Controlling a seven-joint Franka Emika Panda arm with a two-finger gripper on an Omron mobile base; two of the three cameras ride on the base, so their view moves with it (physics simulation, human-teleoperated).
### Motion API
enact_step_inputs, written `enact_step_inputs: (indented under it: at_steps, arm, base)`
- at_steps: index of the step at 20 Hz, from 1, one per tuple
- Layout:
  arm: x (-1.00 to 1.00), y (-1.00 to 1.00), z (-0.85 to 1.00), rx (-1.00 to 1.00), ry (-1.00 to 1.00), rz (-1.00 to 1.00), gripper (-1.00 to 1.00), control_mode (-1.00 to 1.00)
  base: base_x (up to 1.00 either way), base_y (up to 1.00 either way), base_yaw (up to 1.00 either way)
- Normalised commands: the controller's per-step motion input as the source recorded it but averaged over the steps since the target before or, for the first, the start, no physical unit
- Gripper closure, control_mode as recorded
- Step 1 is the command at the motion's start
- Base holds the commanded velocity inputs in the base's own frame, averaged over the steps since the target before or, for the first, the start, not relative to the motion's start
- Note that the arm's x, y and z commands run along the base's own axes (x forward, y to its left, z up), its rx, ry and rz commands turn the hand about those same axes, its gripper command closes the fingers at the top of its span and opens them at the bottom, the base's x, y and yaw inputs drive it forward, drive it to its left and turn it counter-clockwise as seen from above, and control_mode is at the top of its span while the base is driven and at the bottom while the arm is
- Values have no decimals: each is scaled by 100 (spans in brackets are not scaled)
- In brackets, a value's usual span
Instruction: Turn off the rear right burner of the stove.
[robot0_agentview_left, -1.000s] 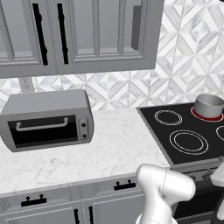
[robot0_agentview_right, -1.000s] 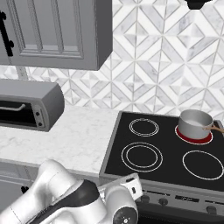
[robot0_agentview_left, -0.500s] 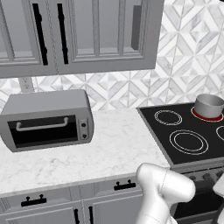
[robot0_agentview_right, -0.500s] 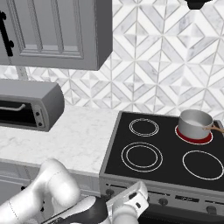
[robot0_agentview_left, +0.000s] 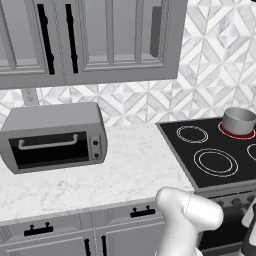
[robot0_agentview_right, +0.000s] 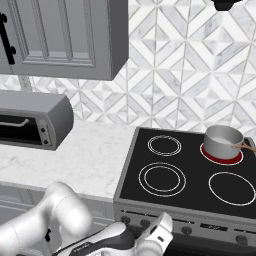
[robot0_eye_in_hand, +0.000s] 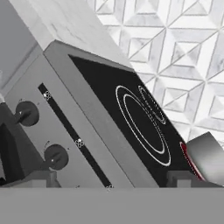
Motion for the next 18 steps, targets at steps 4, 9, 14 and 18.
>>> enact_step_inputs:
  at_steps: [4, 9, 14, 18]
  arm:
    - [13, -19, -63, -25, 0, 16, -100, -100]
    - [1, -18, -51, -19, -3, 27, -100, -100]
    - [1, -41, -23, -8, -6, 25, -100, -100]
    - [4, -46, -14, -5, -5, 16, -100, -100]
  base:
    - [0, 0, 0]
    - [0, 0, 0]
    - [0, 0, 0]
    - [0, 0, 0]
